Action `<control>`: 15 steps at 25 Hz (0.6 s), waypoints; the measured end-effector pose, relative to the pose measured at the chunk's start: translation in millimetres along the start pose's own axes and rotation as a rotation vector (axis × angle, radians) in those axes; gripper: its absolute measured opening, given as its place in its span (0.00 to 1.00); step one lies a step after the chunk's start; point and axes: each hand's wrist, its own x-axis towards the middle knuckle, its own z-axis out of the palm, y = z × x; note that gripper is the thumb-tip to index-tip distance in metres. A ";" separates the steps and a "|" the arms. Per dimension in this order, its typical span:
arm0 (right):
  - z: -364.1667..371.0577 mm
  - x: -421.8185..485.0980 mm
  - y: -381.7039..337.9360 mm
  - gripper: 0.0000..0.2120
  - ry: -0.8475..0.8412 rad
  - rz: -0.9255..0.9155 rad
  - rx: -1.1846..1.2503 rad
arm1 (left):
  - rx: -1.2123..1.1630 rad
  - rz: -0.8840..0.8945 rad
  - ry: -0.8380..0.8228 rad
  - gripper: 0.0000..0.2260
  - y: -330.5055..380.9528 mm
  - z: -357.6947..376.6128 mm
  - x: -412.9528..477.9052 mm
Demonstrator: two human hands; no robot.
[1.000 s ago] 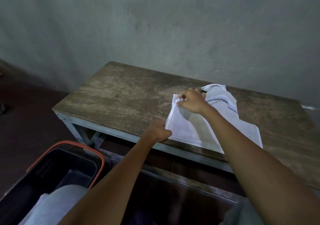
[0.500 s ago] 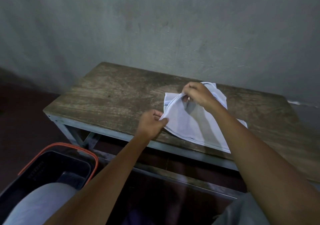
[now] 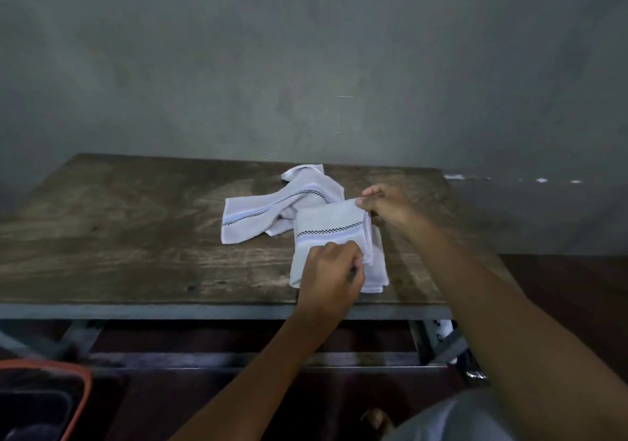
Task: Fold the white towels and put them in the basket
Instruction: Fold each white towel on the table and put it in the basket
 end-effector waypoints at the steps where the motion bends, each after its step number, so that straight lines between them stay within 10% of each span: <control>1: -5.3 2.9 7.3 0.09 -0.005 0.005 -0.029 | 0.060 0.049 -0.034 0.10 1.7 12.1 -1.4; 15: -7.5 31.6 53.5 0.05 0.075 -0.037 -0.401 | 0.148 0.111 -0.107 0.05 9.0 53.6 -6.1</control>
